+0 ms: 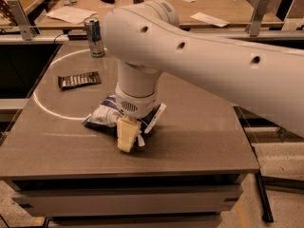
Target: Pick blue chip bag
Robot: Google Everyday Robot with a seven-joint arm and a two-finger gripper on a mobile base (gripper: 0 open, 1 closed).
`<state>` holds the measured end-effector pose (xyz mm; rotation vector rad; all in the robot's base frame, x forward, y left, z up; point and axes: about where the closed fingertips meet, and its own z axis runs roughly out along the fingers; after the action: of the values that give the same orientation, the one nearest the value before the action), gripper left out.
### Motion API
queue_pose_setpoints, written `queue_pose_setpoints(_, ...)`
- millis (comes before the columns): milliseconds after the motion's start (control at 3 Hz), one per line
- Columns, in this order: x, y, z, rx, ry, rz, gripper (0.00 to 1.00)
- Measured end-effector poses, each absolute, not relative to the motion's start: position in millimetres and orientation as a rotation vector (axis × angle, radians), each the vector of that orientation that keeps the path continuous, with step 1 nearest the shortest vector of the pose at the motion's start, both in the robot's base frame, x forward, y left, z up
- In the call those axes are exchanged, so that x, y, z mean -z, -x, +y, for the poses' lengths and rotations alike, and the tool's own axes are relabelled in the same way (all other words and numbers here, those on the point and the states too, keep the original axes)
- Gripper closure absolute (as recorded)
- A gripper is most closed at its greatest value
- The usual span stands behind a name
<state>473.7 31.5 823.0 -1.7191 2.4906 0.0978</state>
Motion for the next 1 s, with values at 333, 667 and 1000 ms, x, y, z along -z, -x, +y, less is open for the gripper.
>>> queue_pose_setpoints(333,-839,-459,29,-0.086,1.768,2.490,0.64)
queue_pose_setpoints(667,-893,-448,23,-0.159,1.723,2.391,0.88)
queue_pose_setpoints(1000,-953,-455,8,-0.339,1.579,2.226,1.00)
